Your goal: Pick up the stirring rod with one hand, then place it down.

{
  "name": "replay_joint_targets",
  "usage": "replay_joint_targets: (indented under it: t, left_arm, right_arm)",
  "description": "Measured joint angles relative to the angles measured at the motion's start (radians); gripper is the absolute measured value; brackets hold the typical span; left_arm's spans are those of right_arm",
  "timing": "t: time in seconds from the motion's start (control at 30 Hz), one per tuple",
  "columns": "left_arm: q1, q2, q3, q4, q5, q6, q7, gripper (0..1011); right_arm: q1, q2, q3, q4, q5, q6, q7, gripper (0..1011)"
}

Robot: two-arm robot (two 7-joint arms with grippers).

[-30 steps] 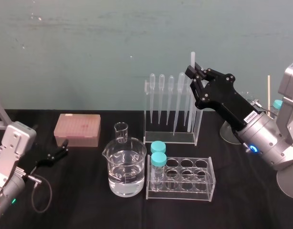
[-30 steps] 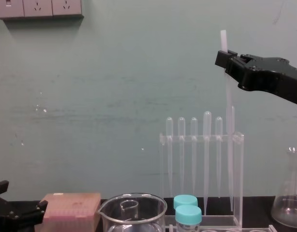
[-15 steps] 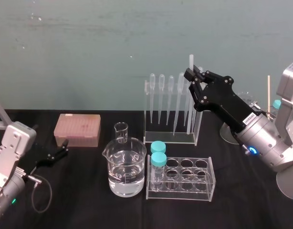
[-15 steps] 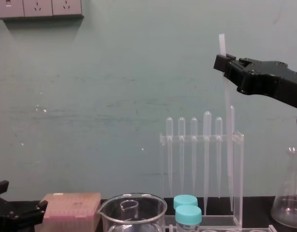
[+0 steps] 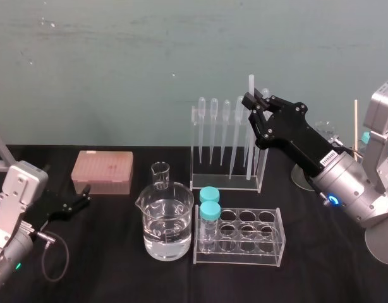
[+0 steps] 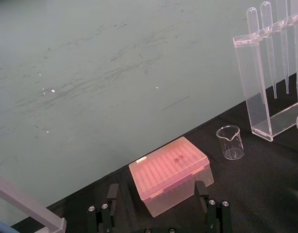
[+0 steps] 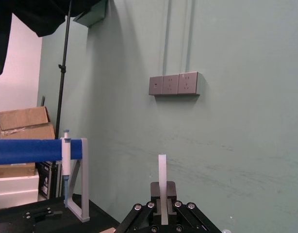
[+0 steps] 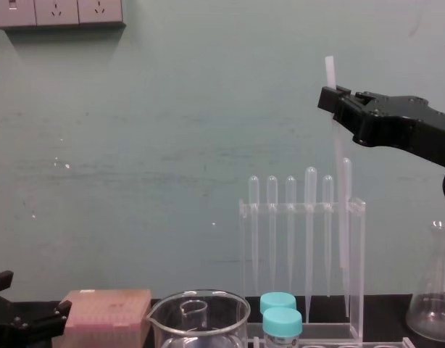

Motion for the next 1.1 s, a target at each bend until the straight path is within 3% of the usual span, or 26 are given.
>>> replay_joint_targets:
  t: [0.8,1.1]
  left_arm:
    - [0.0,0.0,0.0,0.0,0.0,0.0,0.0,1000]
    - [0.0,0.0,0.0,0.0,0.0,0.0,0.0,1000]
  right_arm:
    - [0.008,-0.003,-0.003,0.017,0.01,-0.004,0.008,65]
    - [0.001,0.015,-0.015,0.078,0.095,-0.068,0.137,65]
